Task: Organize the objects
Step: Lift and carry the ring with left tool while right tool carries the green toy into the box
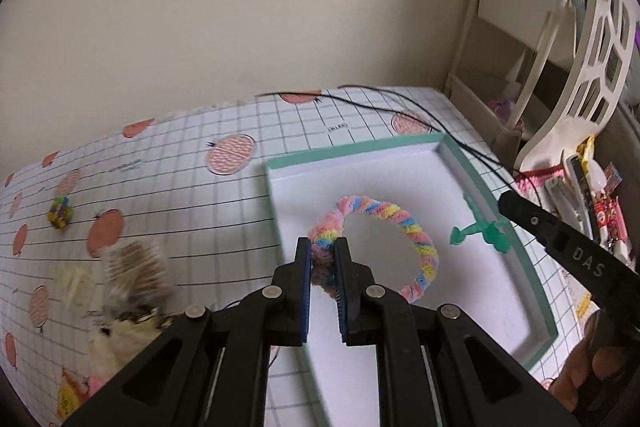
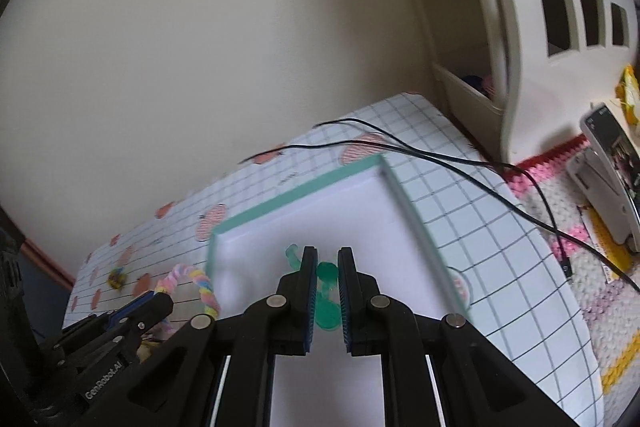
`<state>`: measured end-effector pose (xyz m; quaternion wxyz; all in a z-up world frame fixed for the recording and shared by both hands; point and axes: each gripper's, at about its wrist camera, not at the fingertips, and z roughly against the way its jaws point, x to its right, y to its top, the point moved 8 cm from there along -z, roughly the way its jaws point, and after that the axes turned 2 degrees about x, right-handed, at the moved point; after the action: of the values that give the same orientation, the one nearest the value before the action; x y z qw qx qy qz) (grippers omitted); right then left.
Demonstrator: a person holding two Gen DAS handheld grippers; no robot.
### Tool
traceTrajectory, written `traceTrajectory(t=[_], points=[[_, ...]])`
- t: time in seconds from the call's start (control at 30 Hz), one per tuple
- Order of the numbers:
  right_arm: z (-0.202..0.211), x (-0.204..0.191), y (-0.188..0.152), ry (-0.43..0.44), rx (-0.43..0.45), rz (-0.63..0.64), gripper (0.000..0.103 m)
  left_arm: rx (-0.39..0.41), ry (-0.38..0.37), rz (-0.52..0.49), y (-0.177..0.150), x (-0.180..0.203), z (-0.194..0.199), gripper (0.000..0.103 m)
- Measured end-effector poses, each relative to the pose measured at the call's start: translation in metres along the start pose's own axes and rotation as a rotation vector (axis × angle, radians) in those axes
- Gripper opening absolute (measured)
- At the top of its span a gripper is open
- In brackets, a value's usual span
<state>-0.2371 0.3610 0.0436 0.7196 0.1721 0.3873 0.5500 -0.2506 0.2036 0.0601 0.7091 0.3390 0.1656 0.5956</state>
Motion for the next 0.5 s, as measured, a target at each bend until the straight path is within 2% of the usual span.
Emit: traceTrajectory(t=[0.2,0.5], points=[[-0.021,0.019,-0.009,-0.037,-0.045,-0.031,0.011,-0.05,0.002,0.006,-0.009,0.013,-0.036,0.011],[-0.042,0.027,-0.024,-0.062,-0.096,-0.022,0.011,-0.087,0.014,0.011,-0.021,0.015,-0.06,0.011]])
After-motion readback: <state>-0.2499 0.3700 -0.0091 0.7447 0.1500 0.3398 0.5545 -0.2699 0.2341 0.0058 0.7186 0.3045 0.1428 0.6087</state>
